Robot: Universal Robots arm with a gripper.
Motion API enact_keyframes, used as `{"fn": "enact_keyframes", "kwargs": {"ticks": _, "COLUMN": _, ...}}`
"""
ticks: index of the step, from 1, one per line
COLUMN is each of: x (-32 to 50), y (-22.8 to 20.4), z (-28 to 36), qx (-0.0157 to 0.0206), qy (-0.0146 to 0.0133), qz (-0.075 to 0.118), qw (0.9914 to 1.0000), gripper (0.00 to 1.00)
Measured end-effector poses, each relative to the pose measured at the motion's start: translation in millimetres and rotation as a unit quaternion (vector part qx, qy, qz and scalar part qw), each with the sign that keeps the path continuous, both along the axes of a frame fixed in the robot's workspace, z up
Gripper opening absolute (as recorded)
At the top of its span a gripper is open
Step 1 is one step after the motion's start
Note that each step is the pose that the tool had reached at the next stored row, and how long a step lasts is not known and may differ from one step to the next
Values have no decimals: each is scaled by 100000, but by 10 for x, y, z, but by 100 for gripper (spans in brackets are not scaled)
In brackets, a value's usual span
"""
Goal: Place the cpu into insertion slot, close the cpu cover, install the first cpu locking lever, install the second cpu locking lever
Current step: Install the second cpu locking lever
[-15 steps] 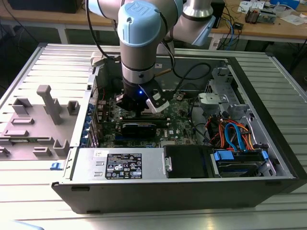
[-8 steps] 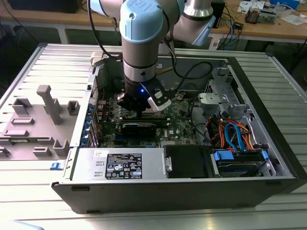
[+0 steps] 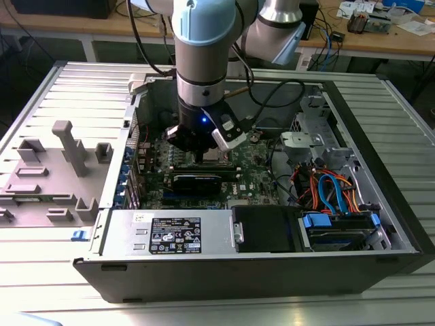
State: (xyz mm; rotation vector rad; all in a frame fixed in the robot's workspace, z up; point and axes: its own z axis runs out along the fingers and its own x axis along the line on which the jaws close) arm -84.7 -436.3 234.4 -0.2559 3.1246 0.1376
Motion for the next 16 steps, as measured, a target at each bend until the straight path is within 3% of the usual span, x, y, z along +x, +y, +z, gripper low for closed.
{"fn": "enact_keyframes", "kwargs": {"ticks": 1, "x": 17, "y": 16, "z": 1, "qx": -376, "qy": 186, "qz": -1, "qw": 99999, "gripper": 11}}
{"fn": "enact_keyframes", "kwargs": {"ticks": 2, "x": 29, "y": 27, "z": 1, "qx": -528, "qy": 312, "qz": -2, "qw": 99998, "gripper": 11}}
{"fn": "enact_keyframes", "kwargs": {"ticks": 3, "x": 40, "y": 37, "z": 1, "qx": -627, "qy": 447, "qz": -6, "qw": 99997, "gripper": 11}}
{"fn": "enact_keyframes", "kwargs": {"ticks": 5, "x": 95, "y": 75, "z": 3, "qx": -727, "qy": 1033, "qz": 1, "qw": 99992, "gripper": 11}}
{"fn": "enact_keyframes", "kwargs": {"ticks": 6, "x": 107, "y": 81, "z": 5, "qx": -734, "qy": 1145, "qz": 1, "qw": 99991, "gripper": 11}}
{"fn": "enact_keyframes", "kwargs": {"ticks": 16, "x": 182, "y": 88, "z": 154, "qx": -752, "qy": 1689, "qz": 9, "qw": 99983, "gripper": 11}}
